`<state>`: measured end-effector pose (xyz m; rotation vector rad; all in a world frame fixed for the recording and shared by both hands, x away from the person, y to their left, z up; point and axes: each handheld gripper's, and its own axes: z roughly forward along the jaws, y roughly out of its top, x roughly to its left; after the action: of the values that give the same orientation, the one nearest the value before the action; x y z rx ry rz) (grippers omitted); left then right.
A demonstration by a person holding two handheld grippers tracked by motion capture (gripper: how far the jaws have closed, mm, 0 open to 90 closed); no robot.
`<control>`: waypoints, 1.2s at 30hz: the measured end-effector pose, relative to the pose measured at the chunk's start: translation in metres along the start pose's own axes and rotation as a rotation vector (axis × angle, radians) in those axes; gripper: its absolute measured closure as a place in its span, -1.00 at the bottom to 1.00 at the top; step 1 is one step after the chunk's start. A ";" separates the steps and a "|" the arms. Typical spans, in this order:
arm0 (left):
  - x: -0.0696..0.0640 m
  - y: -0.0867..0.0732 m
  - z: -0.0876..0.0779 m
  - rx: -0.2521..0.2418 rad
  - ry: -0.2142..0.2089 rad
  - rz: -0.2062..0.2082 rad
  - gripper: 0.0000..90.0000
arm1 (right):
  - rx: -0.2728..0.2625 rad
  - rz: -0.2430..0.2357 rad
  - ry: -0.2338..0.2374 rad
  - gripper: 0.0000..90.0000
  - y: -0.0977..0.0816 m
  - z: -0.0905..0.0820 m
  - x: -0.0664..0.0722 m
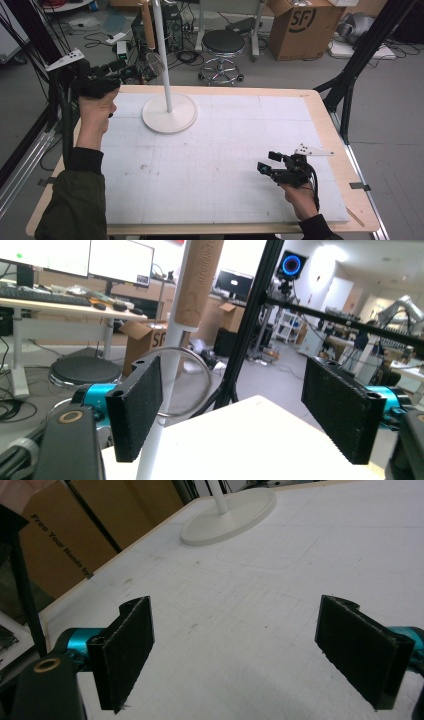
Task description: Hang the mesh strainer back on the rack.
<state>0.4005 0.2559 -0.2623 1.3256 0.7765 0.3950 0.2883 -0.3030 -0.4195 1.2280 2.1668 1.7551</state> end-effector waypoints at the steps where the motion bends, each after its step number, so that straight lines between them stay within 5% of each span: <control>1: -0.001 -0.002 -0.001 0.002 -0.001 0.000 -0.44 | -0.001 0.001 -0.004 -0.66 0.000 0.000 0.000; 16: -0.024 -0.033 -0.027 0.047 0.005 0.032 -0.46 | -0.006 -0.013 -0.026 -0.66 -0.001 -0.001 0.003; 27: -0.045 -0.071 -0.058 0.035 -0.047 0.022 -0.47 | 0.003 -0.028 -0.024 -0.66 -0.002 0.003 0.009; 36: -0.055 -0.089 -0.071 0.063 -0.041 0.035 -0.47 | 0.011 -0.037 -0.018 -0.66 -0.002 0.007 0.015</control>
<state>0.2976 0.2497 -0.3352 1.4036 0.7377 0.3730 0.2810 -0.2880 -0.4179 1.1930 2.1779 1.7137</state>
